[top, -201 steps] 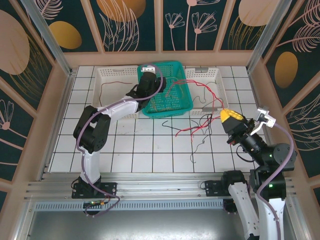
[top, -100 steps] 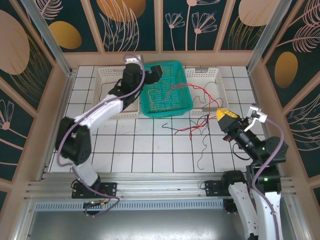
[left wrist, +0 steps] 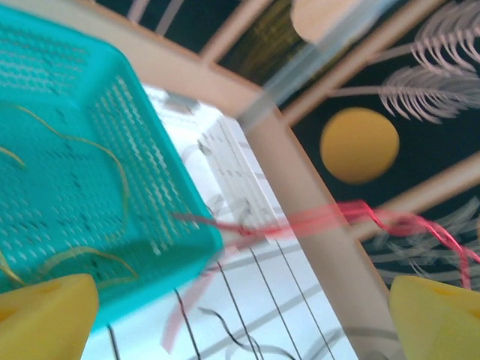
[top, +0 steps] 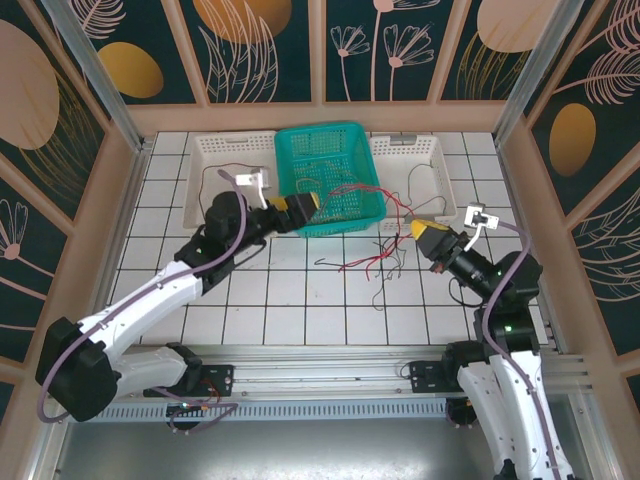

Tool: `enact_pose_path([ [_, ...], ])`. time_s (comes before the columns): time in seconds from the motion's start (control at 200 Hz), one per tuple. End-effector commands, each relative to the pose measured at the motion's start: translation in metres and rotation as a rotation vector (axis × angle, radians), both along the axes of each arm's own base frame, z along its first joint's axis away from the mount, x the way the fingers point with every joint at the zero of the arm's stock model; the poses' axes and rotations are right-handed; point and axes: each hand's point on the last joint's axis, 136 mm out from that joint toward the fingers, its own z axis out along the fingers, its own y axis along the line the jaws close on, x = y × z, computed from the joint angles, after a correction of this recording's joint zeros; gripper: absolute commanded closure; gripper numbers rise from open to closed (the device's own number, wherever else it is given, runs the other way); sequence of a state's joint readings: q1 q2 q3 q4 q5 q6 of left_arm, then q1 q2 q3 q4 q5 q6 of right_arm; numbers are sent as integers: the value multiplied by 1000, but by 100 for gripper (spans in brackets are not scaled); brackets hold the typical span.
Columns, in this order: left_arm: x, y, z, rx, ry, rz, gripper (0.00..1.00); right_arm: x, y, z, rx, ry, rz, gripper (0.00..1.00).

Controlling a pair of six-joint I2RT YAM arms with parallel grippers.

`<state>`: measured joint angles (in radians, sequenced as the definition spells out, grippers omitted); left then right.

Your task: Untangle the cables

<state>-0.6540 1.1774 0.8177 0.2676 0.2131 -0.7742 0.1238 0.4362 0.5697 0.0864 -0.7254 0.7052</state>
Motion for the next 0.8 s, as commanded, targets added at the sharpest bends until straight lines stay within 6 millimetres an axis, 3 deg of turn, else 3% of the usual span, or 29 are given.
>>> enact_pose_path([
  [0.0,-31,-22,15,-86,-41,-149,1,-9,11,17,27,-84,84,100],
  [0.19,-55,-38,10,-151,-51,-237,2,-16,31,5,15,-74,183,100],
  [0.35,-60,-61,5,-159,-37,-286,2,-21,48,0,-9,-74,229,100],
  [0.561,-68,-88,11,-169,-55,-338,1,-22,56,-6,-3,-61,246,100],
  [0.791,-78,-90,18,-226,-91,-330,3,-22,58,-10,1,-48,247,100],
])
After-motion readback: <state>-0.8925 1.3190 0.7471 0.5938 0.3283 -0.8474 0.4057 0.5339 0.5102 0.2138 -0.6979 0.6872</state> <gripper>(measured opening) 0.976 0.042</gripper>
